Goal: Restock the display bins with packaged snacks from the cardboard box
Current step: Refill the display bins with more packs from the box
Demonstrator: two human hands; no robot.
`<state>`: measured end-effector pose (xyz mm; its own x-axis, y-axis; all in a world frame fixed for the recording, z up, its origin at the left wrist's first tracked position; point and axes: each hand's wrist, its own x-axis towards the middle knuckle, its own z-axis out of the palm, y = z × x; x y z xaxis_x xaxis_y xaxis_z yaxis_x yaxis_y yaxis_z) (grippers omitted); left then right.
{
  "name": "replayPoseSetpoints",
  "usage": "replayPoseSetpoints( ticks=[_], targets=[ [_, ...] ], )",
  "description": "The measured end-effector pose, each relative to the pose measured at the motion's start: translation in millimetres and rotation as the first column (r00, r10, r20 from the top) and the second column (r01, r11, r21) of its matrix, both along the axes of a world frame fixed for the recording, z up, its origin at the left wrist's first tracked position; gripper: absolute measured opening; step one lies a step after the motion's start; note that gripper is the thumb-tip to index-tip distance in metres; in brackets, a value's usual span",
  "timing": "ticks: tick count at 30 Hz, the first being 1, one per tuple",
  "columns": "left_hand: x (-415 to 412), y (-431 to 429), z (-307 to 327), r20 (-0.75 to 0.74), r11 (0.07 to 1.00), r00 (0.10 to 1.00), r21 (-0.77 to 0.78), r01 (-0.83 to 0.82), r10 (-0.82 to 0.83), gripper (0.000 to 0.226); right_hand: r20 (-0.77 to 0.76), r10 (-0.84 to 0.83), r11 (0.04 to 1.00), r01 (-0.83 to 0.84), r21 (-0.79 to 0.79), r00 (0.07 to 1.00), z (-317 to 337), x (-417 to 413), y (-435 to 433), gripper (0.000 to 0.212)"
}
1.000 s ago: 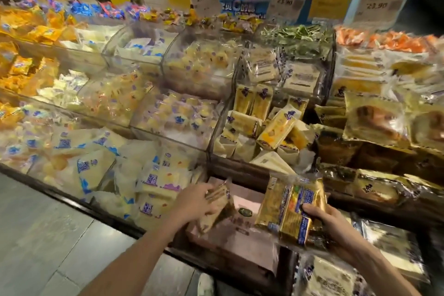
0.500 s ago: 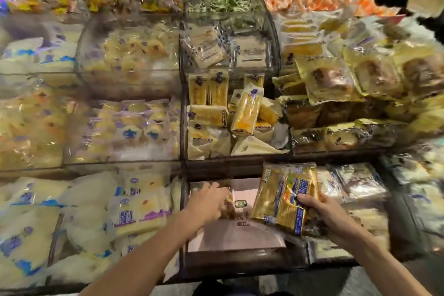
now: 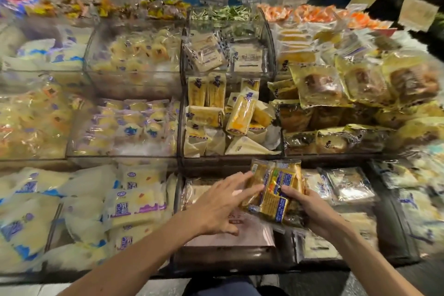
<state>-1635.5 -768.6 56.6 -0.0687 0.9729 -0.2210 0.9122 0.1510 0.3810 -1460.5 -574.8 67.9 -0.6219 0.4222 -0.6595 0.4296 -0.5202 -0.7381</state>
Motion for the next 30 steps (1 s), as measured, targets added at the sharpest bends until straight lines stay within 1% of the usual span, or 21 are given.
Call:
replayPoseSetpoints(
  ticks=[1,3,6,8,10,11,12,13,14,16,17,18,19,20,21,22,23,25,26,28,30],
  targets=[
    [9,2,1,-0.041,0.999,0.999,0.023,0.028,-0.027,0.123,-0.005,0.019,1.0,-0.019,-0.01,1.0,1,-2,1,0.057],
    [23,7,-3,-0.086,0.996,0.996,0.086,0.002,0.005,0.118,-0.019,0.049,0.998,-0.05,-0.046,0.999,3,-5,4,0.057],
    [31,11,-10,-0.073,0.968,0.994,0.242,-0.058,0.078,0.095,-0.017,0.101,0.994,-0.102,-0.05,0.995,2,-2,11,0.056],
    [31,11,-14,-0.057,0.934,0.996,0.356,-0.039,0.063,0.083,-0.009,0.112,0.992,-0.112,-0.051,0.994,1,4,18,0.056],
    [30,10,-15,0.004,0.915,0.998,0.4,-0.056,0.059,0.073,0.004,0.119,0.991,-0.118,-0.064,0.993,0,11,26,0.057],
    [30,10,-14,0.069,0.902,0.994,0.418,-0.106,0.085,0.067,0.013,0.13,0.99,-0.129,-0.061,0.991,-1,13,30,0.058],
    [30,9,-12,0.174,0.88,0.974,0.428,-0.205,0.142,0.058,0.019,0.137,0.989,-0.136,-0.056,0.99,-2,16,34,0.059],
    [33,9,-5,0.315,0.842,0.922,0.414,-0.345,0.223,0.046,0.022,0.135,0.99,-0.134,-0.049,0.991,-1,18,38,0.059],
    [36,10,2,0.458,0.791,0.836,0.368,-0.489,0.303,0.034,0.022,0.124,0.991,-0.123,-0.045,0.992,-1,20,42,0.058],
    [38,15,16,0.702,0.654,0.587,0.228,-0.722,0.404,0.02,0.009,0.096,0.994,-0.096,-0.043,0.995,-1,23,50,0.058],
    [36,16,18,0.781,0.59,0.457,0.142,-0.795,0.427,0.02,0.003,0.085,0.996,-0.085,-0.04,0.996,1,25,53,0.057],
    [33,18,19,0.837,0.547,0.337,0.054,-0.835,0.432,0.022,-0.004,0.073,0.997,-0.073,-0.039,0.997,2,26,55,0.055],
    [29,19,20,0.866,0.525,0.242,-0.027,-0.851,0.438,0.028,-0.009,0.063,0.997,-0.063,-0.04,0.998,3,27,57,0.054],
    [26,20,19,0.87,0.516,0.181,-0.095,-0.851,0.459,0.037,-0.012,0.057,0.998,-0.057,-0.039,0.998,4,28,59,0.054],
    [23,20,18,0.862,0.514,0.144,-0.149,-0.845,0.486,0.044,-0.01,0.056,0.998,-0.056,-0.035,0.998,3,29,61,0.055],
    [22,20,16,0.855,0.512,0.107,-0.199,-0.835,0.507,0.045,-0.006,0.058,0.998,-0.058,-0.029,0.998,3,30,62,0.056],
    [22,21,14,0.854,0.506,0.049,-0.259,-0.823,0.517,0.044,-0.002,0.06,0.998,-0.06,-0.025,0.998,3,30,64,0.057],
    [21,21,6,0.844,0.472,-0.114,-0.399,-0.786,0.524,0.04,0.001,0.059,0.998,-0.059,-0.017,0.998,2,32,66,0.054],
    [22,22,1,0.829,0.458,-0.165,-0.448,-0.768,0.535,0.04,0.003,0.053,0.999,-0.053,-0.007,0.999,2,33,67,0.053],
    [25,25,-10,0.79,0.43,-0.204,-0.508,-0.747,0.579,0.05,0.01,0.049,0.999,-0.049,0.009,0.999,2,35,68,0.055],
    [32,30,-24,0.762,0.387,-0.188,-0.505,-0.772,0.619,0.068,0.016,0.053,0.998,-0.053,0.023,0.998,1,36,69,0.059]
  ],
)
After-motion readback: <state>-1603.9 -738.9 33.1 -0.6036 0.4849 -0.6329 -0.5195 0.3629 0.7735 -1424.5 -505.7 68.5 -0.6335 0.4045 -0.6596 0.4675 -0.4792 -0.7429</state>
